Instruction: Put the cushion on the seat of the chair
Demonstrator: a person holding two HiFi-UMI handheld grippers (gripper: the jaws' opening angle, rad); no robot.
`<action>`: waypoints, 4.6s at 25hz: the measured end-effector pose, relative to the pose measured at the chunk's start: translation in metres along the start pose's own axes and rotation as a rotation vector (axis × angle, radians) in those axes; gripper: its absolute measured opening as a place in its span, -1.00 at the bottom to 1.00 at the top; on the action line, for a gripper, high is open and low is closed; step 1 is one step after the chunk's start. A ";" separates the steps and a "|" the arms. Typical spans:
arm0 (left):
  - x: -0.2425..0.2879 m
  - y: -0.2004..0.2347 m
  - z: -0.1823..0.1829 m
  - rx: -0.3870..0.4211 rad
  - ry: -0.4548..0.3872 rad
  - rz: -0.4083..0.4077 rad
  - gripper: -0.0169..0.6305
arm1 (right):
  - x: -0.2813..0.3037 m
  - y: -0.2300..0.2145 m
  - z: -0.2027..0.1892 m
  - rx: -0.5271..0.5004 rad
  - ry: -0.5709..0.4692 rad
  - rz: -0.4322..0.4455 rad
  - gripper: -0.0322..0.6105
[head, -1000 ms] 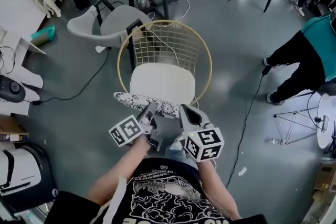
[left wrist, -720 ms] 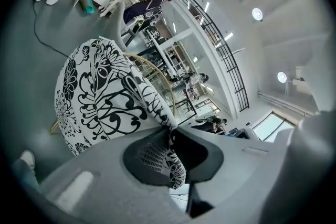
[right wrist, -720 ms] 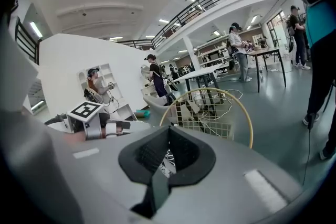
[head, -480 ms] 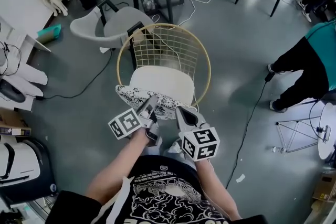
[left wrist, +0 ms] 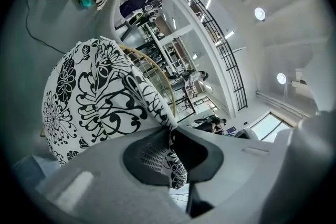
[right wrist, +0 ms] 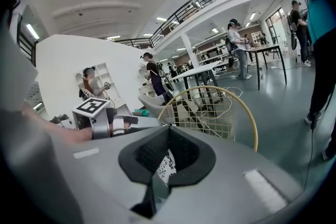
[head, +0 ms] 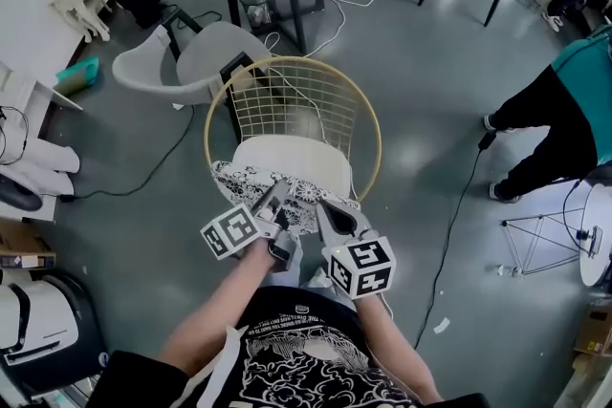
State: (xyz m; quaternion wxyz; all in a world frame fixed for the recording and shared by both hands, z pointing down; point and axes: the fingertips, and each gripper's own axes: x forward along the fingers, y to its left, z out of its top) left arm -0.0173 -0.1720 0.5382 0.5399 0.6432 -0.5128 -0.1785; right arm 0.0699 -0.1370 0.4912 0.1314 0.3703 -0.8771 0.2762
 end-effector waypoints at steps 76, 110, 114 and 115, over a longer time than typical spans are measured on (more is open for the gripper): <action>0.083 0.024 0.039 0.216 0.165 -0.049 -0.86 | 0.104 -0.033 0.018 0.021 0.144 -0.029 -0.91; -0.009 -0.069 -0.017 0.740 0.092 0.042 -0.96 | 0.012 0.010 0.034 -0.152 0.002 0.054 -0.91; -0.012 -0.069 -0.019 0.747 0.095 0.042 -0.96 | 0.009 0.012 0.032 -0.154 0.004 0.053 -0.91; -0.013 -0.069 -0.020 0.747 0.097 0.043 -0.96 | 0.009 0.013 0.032 -0.154 0.005 0.053 -0.91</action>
